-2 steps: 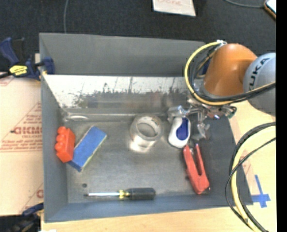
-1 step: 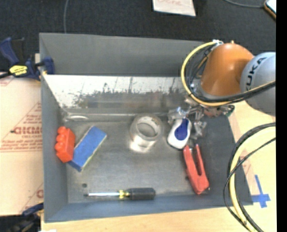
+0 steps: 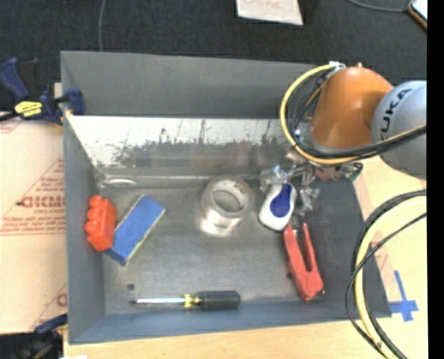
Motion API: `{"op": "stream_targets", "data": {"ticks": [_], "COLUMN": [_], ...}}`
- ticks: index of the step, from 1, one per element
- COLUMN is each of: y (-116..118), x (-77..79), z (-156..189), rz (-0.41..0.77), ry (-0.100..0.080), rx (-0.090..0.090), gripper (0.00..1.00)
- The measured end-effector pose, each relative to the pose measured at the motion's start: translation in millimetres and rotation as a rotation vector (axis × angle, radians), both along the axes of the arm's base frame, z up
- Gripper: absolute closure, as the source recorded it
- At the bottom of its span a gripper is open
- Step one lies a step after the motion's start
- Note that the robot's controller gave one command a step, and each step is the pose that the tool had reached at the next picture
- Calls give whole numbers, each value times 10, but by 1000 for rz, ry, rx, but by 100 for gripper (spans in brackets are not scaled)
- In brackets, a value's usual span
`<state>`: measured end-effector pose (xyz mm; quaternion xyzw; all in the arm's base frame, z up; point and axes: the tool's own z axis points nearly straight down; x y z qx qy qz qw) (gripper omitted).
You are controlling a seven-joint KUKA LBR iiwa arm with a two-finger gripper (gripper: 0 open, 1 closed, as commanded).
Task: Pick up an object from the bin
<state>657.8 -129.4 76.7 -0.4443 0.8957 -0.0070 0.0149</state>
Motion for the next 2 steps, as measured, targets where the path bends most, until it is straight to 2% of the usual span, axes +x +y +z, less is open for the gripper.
{"op": "stream_targets", "data": {"ticks": [1, 2], "y": [-9, -5], "x": [16, -8], "z": [541, 976], "rz": [-4, -8], "ry": [-6, -4], "rx": [0, 1], "gripper": [100, 100]}}
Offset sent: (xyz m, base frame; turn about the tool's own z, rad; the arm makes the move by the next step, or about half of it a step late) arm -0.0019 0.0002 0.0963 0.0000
